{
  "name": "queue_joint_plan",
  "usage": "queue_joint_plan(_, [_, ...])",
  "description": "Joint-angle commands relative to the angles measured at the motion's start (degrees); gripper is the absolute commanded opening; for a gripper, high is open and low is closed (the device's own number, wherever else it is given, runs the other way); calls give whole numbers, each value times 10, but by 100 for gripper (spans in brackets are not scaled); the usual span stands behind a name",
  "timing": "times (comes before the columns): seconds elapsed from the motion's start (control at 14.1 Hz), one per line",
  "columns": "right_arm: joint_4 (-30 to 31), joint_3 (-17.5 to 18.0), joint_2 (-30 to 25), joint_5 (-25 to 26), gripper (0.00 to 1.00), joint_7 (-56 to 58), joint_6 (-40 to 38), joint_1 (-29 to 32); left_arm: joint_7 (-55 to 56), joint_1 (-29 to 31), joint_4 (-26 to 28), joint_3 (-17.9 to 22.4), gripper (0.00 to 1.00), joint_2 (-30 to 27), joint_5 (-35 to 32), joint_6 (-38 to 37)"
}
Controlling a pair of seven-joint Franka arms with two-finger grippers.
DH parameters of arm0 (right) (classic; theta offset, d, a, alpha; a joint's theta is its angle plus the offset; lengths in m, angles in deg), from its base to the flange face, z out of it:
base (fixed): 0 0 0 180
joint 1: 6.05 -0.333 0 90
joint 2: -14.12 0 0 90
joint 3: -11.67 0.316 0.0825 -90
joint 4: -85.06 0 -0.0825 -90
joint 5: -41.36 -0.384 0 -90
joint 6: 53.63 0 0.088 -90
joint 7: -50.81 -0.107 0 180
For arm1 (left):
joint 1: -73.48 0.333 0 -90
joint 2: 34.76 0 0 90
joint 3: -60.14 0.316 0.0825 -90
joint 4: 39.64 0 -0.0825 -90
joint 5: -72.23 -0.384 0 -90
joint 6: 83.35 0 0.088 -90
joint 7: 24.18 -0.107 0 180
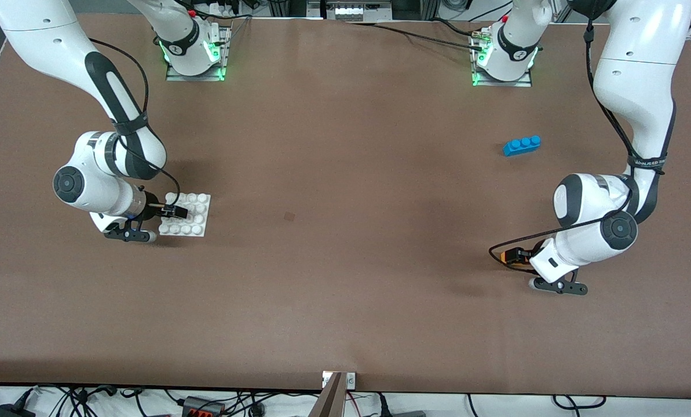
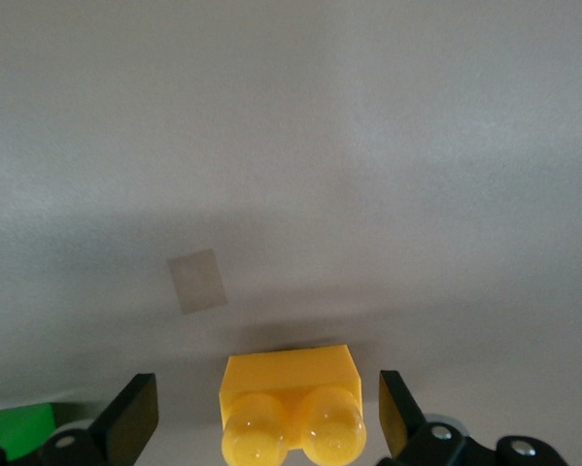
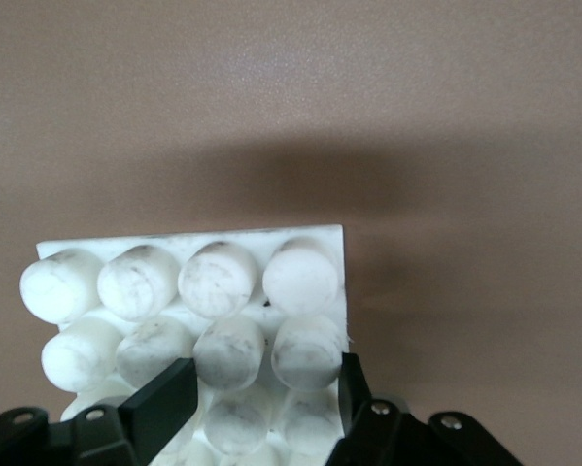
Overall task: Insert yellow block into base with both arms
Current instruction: 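Slide the white base toward the table middle with the right gripper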
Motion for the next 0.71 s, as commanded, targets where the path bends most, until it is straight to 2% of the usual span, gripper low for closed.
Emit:
queue_joint_plan(0.0, [-2,-2,15,-4,56,23,4,-4,-14,-1,16,2,100,-5,4,11])
queue_joint_plan(0.28, [-4,2,23,-5,56,22,5,-31,-15,-2,28,2,100,-4,4,19])
queue_joint_plan(0.5, [-14,2,28,-10,56,11,4,-82,-14,-3,35,2,100,-4,4,25])
queue_joint_plan(0.64, [-31,2,40,-58,56,-4,1,-128,-14,-4,36,2,100,-4,5,25])
